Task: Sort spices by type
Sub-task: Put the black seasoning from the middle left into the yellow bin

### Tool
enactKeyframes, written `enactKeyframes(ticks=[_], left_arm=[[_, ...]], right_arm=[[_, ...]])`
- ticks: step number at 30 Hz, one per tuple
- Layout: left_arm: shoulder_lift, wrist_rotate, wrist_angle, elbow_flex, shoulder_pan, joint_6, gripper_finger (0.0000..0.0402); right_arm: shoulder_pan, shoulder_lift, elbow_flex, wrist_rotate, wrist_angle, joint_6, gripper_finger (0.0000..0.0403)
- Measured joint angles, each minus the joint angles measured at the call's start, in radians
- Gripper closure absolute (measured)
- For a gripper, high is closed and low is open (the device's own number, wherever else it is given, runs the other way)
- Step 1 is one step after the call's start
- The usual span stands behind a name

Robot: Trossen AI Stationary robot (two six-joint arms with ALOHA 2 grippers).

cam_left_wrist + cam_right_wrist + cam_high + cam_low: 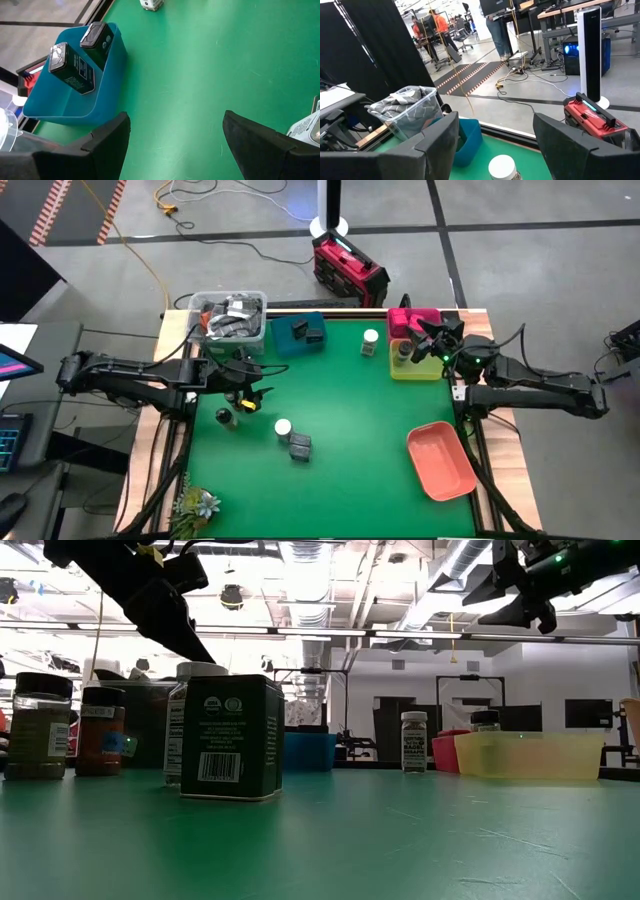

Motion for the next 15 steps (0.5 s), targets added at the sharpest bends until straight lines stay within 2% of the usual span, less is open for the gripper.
enactKeyframes(ticks=[15], left_arm=[[0.000, 0.000, 0.000, 0.000, 0.000, 0.000, 0.0095]], right_arm=[[0.000, 0.000, 0.000, 0.000, -0.007, 0.003, 0.0119]])
